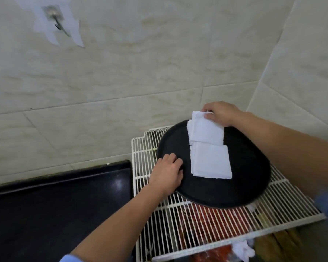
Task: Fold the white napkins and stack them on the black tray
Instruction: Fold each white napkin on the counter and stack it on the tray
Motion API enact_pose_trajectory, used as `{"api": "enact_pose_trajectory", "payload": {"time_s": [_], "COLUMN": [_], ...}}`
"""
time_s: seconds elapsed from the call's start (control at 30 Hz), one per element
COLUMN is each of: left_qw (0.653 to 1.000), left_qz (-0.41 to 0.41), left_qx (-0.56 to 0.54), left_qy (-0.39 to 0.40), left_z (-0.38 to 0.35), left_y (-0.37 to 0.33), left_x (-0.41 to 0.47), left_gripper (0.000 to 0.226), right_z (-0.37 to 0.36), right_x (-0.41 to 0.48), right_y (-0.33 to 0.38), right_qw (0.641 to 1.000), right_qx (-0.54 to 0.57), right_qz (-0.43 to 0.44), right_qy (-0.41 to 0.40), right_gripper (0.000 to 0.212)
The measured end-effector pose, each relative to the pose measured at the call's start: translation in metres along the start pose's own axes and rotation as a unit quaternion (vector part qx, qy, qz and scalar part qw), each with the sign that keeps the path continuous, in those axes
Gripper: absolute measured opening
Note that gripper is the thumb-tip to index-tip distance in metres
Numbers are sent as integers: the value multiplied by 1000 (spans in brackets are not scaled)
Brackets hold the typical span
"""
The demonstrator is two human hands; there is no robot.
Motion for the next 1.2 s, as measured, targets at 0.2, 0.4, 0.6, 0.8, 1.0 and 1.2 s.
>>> {"api": "enact_pose_trajectory", "payload": {"time_s": [0.2,0.4,0.6,0.8,1.0,1.2], "left_qw": [999,998,998,994,991,977], "left_qz": [20,18,24,45,95,203], "left_qx": [-29,-39,-30,-15,20,54], "left_qy": [-30,-50,-58,-97,-88,-28], "left_z": [-3,-8,-11,11,51,93], "left_y": [6,5,6,23,82,166], "left_x": [-5,-4,-3,-22,-100,-249], "left_gripper": [26,25,25,25,22,22], "right_z": [-33,-85,-106,-82,-64,-114], "right_x": [13,-19,-20,-32,-60,-104], "right_y": [-10,8,1,16,115,277], "right_qw": [999,996,999,998,991,983], "right_qx": [12,26,-11,-11,13,47], "right_qz": [-19,0,-27,-37,55,153], "right_qy": [-38,-82,-38,-48,-123,-96], "right_gripper": [30,64,70,70,53,35]}}
Point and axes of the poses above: each hand's wrist, its own x-axis towards the middle knuckle, its own z-axis out of the back of the hand, y = z × x, the point moved 1 cm from there along x, towards the middle knuckle, and after that the axes turned 8 degrees about x, right-handed, at the moved point
